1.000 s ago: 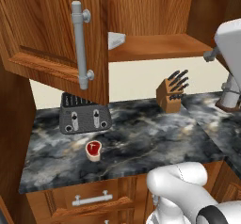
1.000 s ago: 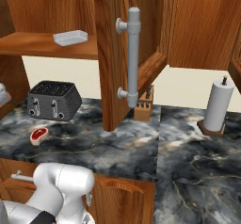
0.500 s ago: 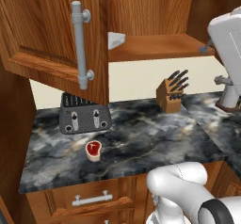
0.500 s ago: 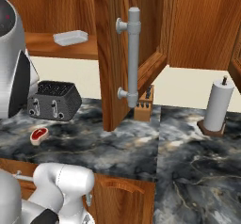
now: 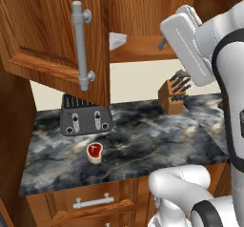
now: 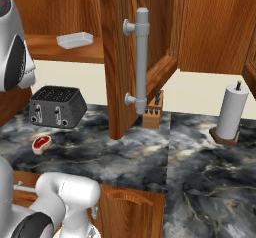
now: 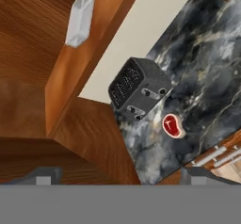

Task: Retrieve the tupperware from the cabinet, then place the raw meat into the tupperware to avoid contamination.

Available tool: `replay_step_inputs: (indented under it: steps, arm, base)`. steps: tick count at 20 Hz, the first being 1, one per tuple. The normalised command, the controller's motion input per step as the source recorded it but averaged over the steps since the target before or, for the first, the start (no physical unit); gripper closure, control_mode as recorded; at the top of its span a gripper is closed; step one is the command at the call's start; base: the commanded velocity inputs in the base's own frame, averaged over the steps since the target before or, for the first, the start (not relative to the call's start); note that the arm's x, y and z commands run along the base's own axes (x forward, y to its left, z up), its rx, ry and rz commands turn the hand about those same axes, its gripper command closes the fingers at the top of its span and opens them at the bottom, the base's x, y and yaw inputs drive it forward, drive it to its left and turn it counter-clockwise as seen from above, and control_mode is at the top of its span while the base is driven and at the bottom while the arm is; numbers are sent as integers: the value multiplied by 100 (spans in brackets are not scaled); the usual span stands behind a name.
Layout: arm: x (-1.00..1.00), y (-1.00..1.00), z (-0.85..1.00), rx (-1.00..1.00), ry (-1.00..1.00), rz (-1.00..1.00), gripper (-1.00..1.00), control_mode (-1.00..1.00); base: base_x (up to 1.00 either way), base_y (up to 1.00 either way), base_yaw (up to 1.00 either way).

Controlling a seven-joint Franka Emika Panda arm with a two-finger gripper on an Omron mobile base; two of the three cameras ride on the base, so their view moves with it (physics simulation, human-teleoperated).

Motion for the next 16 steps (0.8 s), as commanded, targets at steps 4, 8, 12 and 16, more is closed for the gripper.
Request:
replay_step_inputs:
  steps: [4,8,12,16]
  arm:
    - [64,30,-45,33,17,0,-100,-100]
    - [55,43,-40,40,20,5,-100,-100]
    - [31,44,-37,37,25,13,-100,-100]
    - [14,53,-26,31,28,22,-100,-100]
  base:
    - [0,0,0]
    - [0,0,0]
    - [0,0,0]
    - [0,0,0]
